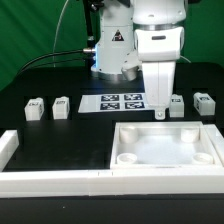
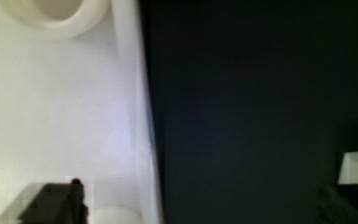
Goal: Assemble one leg
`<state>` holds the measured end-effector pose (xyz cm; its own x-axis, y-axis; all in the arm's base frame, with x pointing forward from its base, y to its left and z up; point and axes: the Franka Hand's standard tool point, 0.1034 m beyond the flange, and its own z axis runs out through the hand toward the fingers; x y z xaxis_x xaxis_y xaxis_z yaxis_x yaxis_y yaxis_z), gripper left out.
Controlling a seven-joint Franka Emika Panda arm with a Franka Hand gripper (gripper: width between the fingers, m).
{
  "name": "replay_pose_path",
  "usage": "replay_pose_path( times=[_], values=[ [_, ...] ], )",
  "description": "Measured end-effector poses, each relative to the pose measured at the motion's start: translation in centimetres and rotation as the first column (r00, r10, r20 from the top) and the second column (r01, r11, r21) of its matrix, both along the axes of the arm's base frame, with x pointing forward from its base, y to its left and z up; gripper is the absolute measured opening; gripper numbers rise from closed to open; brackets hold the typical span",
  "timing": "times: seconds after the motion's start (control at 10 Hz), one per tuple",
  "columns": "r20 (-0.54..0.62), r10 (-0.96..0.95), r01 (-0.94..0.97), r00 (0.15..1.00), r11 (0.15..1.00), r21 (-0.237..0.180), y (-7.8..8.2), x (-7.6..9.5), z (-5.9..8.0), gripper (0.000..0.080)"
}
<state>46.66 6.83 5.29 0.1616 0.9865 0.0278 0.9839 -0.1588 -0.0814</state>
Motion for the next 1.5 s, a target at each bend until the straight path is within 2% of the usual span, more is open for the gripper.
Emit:
replay_pose_path(
  times=[0.2, 0.4, 0.7, 0.8, 0.9, 1.0, 1.1, 1.2, 1.3, 1.5],
  values=[
    [-0.006, -0.043, 0.043, 0.999, 0.999, -0.002, 0.0, 0.0, -0.3, 0.0649],
    [-0.013, -0.238, 0.238, 0.971, 0.971, -0.018, 0.0, 0.0, -0.3, 0.0649],
    [-0.022, -0.501, 0.500, 0.865, 0.865, -0.040, 0.2, -0.2, -0.3, 0.0649],
    [-0.031, -0.674, 0.672, 0.738, 0.738, -0.064, 0.2, -0.9, -0.5, 0.0649],
    [-0.027, -0.765, 0.762, 0.644, 0.644, -0.074, 0.5, -1.3, -0.6, 0.0649],
    [-0.022, -0.841, 0.837, 0.541, 0.541, -0.085, 1.1, -1.6, -0.5, 0.0649],
    [-0.017, -0.921, 0.917, 0.389, 0.388, -0.094, 2.0, -2.0, -0.5, 0.0649],
    [-0.017, -0.959, 0.953, 0.283, 0.283, -0.104, 2.8, -2.4, -0.6, 0.0649],
    [-0.019, -0.978, 0.971, 0.210, 0.211, -0.115, 3.6, -3.1, -0.9, 0.0649],
    [-0.017, -0.979, 0.971, 0.202, 0.202, -0.131, 5.3, -4.9, -1.4, 0.0649]
  ],
)
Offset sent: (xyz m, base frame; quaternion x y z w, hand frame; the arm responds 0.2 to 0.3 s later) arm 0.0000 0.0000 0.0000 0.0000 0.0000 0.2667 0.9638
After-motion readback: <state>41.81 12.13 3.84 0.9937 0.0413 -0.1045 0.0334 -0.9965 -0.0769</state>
